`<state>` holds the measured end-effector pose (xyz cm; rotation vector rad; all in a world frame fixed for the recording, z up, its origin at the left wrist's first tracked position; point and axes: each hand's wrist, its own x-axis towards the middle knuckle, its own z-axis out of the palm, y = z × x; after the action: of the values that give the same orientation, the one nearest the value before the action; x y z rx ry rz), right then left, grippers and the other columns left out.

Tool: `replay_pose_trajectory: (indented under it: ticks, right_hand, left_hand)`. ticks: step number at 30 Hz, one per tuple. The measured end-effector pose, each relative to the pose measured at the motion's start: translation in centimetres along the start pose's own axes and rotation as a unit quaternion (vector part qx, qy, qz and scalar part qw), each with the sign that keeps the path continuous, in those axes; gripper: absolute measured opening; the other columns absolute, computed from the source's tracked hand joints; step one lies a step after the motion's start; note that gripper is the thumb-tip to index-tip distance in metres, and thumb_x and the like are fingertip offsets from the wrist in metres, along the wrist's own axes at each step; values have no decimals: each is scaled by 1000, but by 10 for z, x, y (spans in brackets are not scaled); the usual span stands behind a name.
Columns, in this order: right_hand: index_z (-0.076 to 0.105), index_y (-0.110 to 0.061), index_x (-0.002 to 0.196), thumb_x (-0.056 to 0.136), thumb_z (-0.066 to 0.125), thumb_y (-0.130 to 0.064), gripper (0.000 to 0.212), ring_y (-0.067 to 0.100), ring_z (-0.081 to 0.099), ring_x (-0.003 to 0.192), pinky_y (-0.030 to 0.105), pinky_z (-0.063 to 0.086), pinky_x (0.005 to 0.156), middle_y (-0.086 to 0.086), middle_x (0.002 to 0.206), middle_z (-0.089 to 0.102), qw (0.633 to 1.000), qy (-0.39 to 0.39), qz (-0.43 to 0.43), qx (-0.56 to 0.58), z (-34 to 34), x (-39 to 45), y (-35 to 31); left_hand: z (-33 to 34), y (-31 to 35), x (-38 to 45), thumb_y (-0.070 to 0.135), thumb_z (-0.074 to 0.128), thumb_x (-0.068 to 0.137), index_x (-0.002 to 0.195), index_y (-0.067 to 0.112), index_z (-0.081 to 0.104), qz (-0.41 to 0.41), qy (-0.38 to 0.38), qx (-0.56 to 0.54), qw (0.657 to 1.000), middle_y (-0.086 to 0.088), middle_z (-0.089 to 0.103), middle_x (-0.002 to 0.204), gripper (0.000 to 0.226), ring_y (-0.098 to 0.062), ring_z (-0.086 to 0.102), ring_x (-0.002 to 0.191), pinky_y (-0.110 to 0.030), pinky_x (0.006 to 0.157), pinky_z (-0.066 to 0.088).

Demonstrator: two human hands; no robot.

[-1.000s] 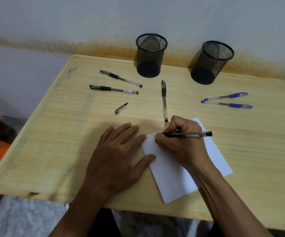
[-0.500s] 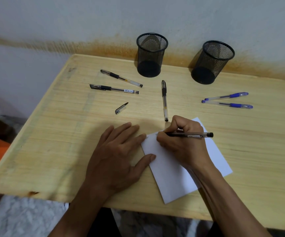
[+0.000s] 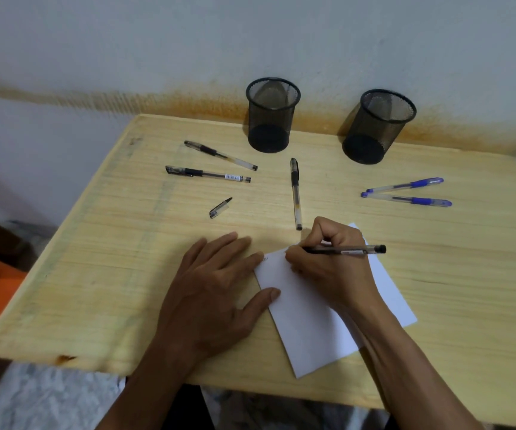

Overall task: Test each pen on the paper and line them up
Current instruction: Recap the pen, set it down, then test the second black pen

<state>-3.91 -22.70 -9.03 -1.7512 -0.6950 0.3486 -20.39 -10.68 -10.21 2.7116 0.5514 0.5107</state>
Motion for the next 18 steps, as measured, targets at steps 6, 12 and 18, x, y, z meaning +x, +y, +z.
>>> replay_pose_trajectory:
  ticks: [6, 12, 18]
  right_hand:
    - [49, 14, 71, 80, 61, 21, 17, 21, 59, 50, 35, 53, 56, 19, 56, 60, 981, 14, 49, 189, -9, 0, -9]
    - [57, 5, 78, 86, 63, 16, 15, 23, 57, 53, 33, 52, 54, 20, 62, 57, 948, 16, 99, 303, -16, 0, -13]
    - [61, 8, 82, 86, 66, 13, 8, 24, 64, 57, 36, 53, 56, 19, 67, 68, 947, 4, 105, 303, -19, -3, -12]
  left_hand:
    - [1, -4, 5, 65, 55, 82, 116, 30, 69, -6, 8, -10, 1000, 6, 63, 132, 50, -15, 54, 128, -47, 107, 40]
    - [-11, 10, 27, 31, 65, 90, 107, 20, 73, -147, 153, -77, 974, 4, 72, 111, 22, -22, 61, 109, -36, 93, 48]
    - [-18, -11, 73, 29, 48, 98, 99, 19, 73, -241, 77, 51, 966, -6, 66, 112, 27, -32, 50, 109, -44, 89, 40]
